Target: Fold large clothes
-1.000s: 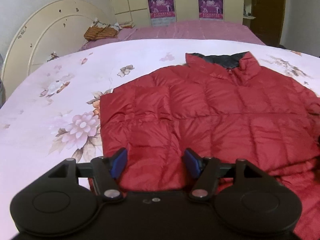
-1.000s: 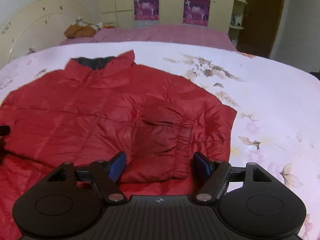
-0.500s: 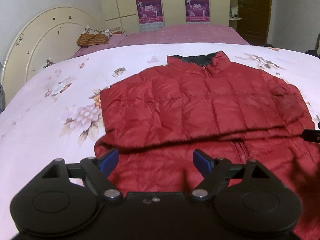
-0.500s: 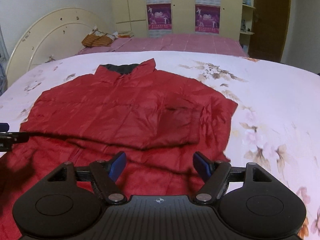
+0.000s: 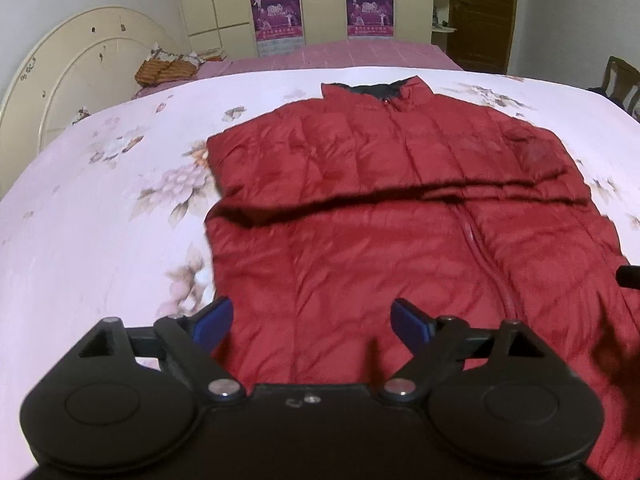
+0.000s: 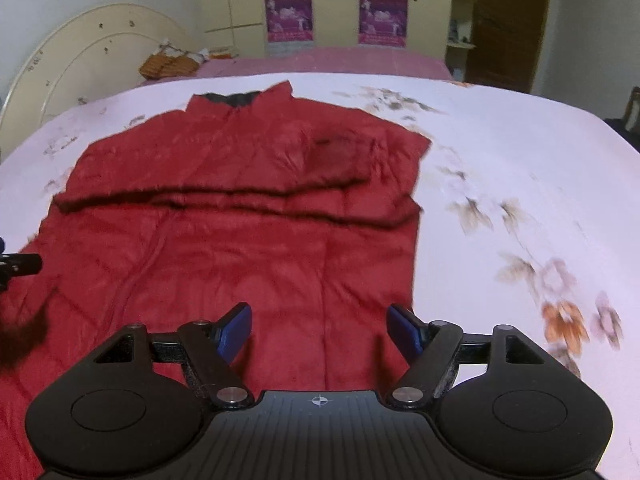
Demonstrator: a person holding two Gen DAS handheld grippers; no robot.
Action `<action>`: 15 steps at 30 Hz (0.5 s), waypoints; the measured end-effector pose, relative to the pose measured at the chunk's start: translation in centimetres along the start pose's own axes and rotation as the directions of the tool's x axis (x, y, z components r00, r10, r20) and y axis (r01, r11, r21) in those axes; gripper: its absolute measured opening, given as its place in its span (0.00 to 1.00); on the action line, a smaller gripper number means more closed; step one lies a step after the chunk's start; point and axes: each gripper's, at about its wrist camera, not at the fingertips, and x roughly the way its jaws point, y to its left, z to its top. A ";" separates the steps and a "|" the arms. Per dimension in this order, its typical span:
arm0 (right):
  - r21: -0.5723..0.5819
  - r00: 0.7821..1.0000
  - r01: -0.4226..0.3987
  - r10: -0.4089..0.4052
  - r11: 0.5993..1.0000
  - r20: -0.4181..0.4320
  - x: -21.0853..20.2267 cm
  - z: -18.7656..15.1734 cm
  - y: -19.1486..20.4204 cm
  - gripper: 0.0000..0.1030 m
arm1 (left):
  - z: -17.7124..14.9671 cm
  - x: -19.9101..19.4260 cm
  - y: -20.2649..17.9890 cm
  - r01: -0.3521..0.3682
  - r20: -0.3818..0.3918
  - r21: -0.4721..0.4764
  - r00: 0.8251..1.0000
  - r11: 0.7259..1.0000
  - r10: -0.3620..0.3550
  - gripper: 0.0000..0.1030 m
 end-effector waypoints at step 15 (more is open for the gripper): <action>0.035 0.995 0.097 -0.097 0.995 0.008 -4.9 -5.8 0.3 0.99 | -6.0 -3.6 4.2 -0.011 -0.019 -0.028 1.000 1.000 0.011 0.88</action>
